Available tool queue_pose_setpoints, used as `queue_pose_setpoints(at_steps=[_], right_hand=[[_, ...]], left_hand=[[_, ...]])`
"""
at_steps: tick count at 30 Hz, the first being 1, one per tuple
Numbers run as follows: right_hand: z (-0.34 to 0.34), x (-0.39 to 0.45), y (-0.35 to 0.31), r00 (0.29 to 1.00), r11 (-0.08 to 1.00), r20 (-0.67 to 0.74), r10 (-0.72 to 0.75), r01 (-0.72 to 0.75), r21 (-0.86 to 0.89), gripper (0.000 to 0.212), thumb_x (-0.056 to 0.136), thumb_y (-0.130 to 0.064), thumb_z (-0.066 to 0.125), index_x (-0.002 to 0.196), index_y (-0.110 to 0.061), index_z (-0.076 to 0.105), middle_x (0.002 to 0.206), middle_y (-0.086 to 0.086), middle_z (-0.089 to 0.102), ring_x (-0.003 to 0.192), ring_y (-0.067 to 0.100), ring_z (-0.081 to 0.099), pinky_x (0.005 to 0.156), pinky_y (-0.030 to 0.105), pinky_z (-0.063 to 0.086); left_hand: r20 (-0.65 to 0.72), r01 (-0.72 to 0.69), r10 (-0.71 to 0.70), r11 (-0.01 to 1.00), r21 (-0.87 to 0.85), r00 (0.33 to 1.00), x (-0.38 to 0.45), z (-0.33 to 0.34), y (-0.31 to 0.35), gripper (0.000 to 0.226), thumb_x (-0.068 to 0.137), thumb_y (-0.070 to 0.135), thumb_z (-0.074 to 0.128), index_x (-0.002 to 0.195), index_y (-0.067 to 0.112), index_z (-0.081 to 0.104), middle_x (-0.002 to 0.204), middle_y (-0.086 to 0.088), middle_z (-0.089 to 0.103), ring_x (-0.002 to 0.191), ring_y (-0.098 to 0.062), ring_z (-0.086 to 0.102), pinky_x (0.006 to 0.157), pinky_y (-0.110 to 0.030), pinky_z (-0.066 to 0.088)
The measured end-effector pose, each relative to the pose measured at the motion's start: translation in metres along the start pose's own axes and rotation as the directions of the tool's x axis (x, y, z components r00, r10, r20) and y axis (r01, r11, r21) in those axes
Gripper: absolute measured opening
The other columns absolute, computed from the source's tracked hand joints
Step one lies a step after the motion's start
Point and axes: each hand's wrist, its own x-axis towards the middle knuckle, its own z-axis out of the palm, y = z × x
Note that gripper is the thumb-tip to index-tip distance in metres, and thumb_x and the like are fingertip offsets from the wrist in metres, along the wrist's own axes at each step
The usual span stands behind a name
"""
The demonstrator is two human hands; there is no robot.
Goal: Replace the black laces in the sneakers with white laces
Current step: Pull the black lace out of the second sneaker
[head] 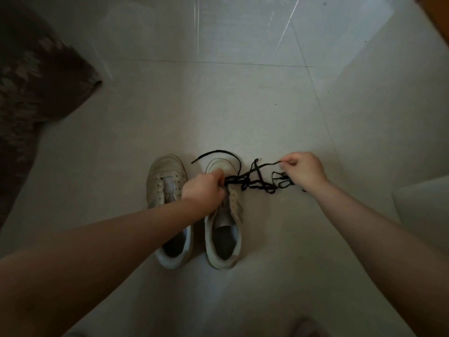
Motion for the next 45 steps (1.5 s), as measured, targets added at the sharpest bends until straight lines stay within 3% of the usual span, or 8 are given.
queue_pose_setpoints(at_steps=[5, 9, 24, 28, 31, 36, 40, 45], right_hand=[[0.022, -0.021, -0.038, 0.854, 0.832, 0.212, -0.476, 0.515, -0.205, 0.027, 0.083, -0.026, 0.065, 0.110, -0.025, 0.069, 0.110, 0.000, 0.067, 0.108, 0.024, 0.056, 0.093, 0.037, 0.042], [0.039, -0.030, -0.058, 0.775, 0.711, 0.360, -0.520, 0.626, -0.320, 0.020, 0.088, -0.022, 0.054, 0.105, -0.023, 0.066, 0.108, -0.003, 0.065, 0.109, 0.022, 0.053, 0.086, 0.031, 0.030], [0.047, -0.034, -0.068, 0.857, 0.961, 0.472, -0.206, 0.269, -0.069, 0.029, 0.095, -0.025, 0.051, 0.067, -0.020, 0.047, 0.066, -0.006, 0.047, 0.070, 0.017, 0.048, 0.060, 0.026, 0.032], [0.026, -0.025, -0.068, 0.946, 0.957, 0.314, -0.079, -0.016, 0.290, 0.030, 0.098, -0.025, 0.047, 0.069, -0.022, 0.052, 0.068, -0.006, 0.051, 0.062, 0.009, 0.046, 0.062, 0.024, 0.036], [-0.003, -0.004, -0.068, 0.976, 0.744, 0.115, 0.186, -0.216, 0.632, 0.034, 0.100, -0.023, 0.041, 0.067, -0.019, 0.048, 0.075, -0.004, 0.055, 0.073, 0.007, 0.049, 0.063, 0.024, 0.033], [-0.022, -0.002, -0.085, 0.938, 0.092, 0.320, 0.136, -0.333, 0.938, 0.033, 0.102, -0.020, 0.034, 0.070, -0.015, 0.040, 0.053, -0.001, 0.055, 0.058, 0.013, 0.056, 0.067, 0.026, 0.044], [0.007, -0.023, -0.074, 0.965, 0.912, 0.263, 0.009, -0.116, 0.393, 0.022, 0.096, -0.032, 0.048, 0.084, -0.013, 0.052, 0.063, -0.002, 0.050, 0.054, 0.015, 0.046, 0.062, 0.029, 0.038], [0.019, -0.035, -0.057, 0.843, 0.839, 0.490, -0.222, 0.421, -0.344, 0.019, 0.088, -0.042, 0.059, 0.095, -0.024, 0.061, 0.087, -0.007, 0.055, 0.091, 0.018, 0.057, 0.069, 0.026, 0.038]], left_hand=[[-0.025, -0.031, 0.031, 0.999, 0.008, 0.999, 0.001, 0.004, 0.000, 0.009, 0.089, 0.028, 0.052, 0.097, 0.024, 0.053, 0.075, 0.005, 0.055, 0.072, -0.021, 0.059, 0.061, -0.031, 0.050], [-0.047, -0.035, 0.035, 0.999, 0.014, 0.998, 0.001, 0.005, -0.002, 0.010, 0.089, 0.029, 0.052, 0.097, 0.024, 0.055, 0.076, 0.005, 0.055, 0.073, -0.021, 0.059, 0.062, -0.031, 0.050], [-0.126, -0.023, 0.021, 1.000, -0.012, 0.992, -0.002, 0.006, 0.002, 0.033, 0.089, 0.054, 0.047, 0.092, 0.024, 0.058, 0.074, 0.004, 0.058, 0.069, -0.018, 0.060, 0.056, -0.025, 0.045], [-0.062, 0.005, -0.005, 1.000, -0.010, 0.998, -0.004, 0.005, -0.002, 0.029, 0.085, 0.055, 0.054, 0.094, 0.027, 0.057, 0.078, 0.006, 0.057, 0.078, -0.019, 0.061, 0.065, -0.027, 0.048], [-0.063, 0.008, -0.009, 1.000, -0.010, 0.998, -0.003, 0.005, -0.002, 0.031, 0.084, 0.056, 0.055, 0.093, 0.027, 0.058, 0.078, 0.005, 0.057, 0.079, -0.019, 0.061, 0.067, -0.028, 0.049], [-0.049, -0.016, 0.018, 0.999, 0.043, 0.999, -0.001, 0.005, -0.002, 0.033, 0.085, 0.058, 0.052, 0.093, 0.026, 0.053, 0.081, 0.004, 0.058, 0.077, -0.018, 0.060, 0.061, -0.025, 0.043], [-0.049, -0.021, 0.024, 0.998, 0.054, 0.999, 0.000, 0.004, -0.003, 0.032, 0.085, 0.057, 0.052, 0.093, 0.025, 0.052, 0.084, 0.003, 0.061, 0.078, -0.019, 0.060, 0.060, -0.026, 0.042], [-0.049, -0.014, 0.017, 0.998, 0.060, 0.999, 0.000, 0.004, -0.002, 0.032, 0.085, 0.057, 0.053, 0.091, 0.025, 0.051, 0.081, 0.004, 0.059, 0.076, -0.018, 0.060, 0.059, -0.025, 0.042]])
